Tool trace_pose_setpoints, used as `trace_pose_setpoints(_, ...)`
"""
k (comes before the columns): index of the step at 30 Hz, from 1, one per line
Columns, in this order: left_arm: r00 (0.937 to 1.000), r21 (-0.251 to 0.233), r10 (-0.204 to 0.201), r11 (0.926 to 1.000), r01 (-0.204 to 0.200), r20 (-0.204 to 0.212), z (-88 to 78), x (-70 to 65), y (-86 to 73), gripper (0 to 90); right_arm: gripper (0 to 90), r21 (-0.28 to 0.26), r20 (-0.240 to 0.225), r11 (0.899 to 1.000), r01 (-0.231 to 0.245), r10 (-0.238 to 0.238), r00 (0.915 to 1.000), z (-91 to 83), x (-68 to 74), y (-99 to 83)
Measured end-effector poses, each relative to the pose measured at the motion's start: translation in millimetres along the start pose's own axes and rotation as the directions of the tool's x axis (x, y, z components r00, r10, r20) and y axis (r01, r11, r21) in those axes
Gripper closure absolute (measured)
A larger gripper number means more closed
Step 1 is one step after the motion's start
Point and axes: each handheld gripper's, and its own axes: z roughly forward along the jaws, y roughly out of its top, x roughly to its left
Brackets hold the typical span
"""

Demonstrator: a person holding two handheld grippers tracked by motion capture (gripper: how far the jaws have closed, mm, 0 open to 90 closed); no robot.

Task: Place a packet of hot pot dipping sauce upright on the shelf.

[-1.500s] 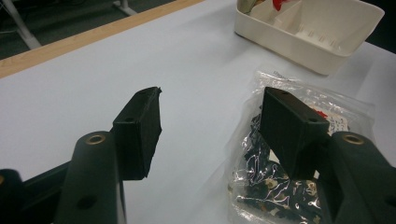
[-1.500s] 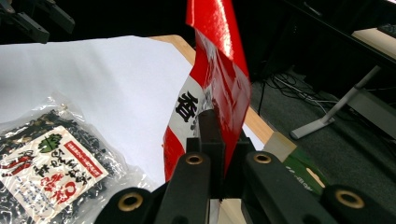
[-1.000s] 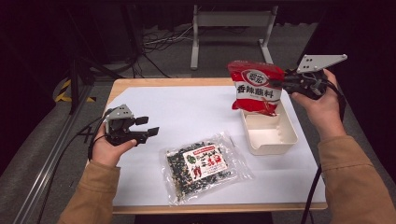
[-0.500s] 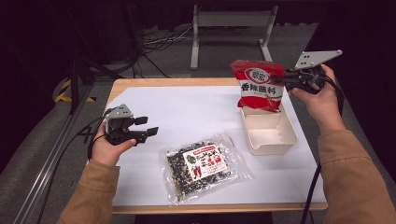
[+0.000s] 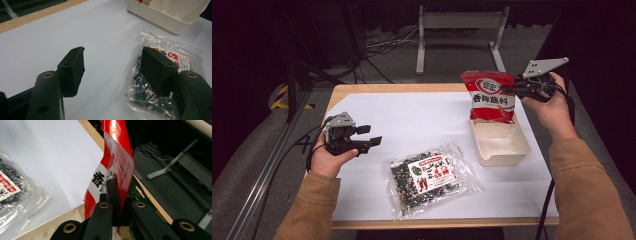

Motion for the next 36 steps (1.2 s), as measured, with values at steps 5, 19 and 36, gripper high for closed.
trace_pose_setpoints(5, 1.0000, 0.000, 0.001, 1.0000, -0.001, -0.001, 0.2, 1.0, -0.4, 36.5, 90.0, 0.013, 0.010, 1.000, 0.002, -0.002, 1.0000, 5.8, -2.7, -2.4)
trace_pose_setpoints(19, 1.0000, 0.009, 0.001, 1.0000, -0.001, 0.004, 2.5, 0.9, -0.9, 36.4, 89.4, 0.014, -0.036, 1.000, 0.003, -0.003, 0.9993, 22.6, 3.2, -11.0)
trace_pose_setpoints(36, 1.0000, 0.012, 0.002, 0.9999, -0.003, 0.009, 5.1, 0.1, -0.6, 36.0, 87.1, -0.001, -0.029, 0.998, -0.064, 0.064, 0.9975, 22.5, 5.8, -37.9)
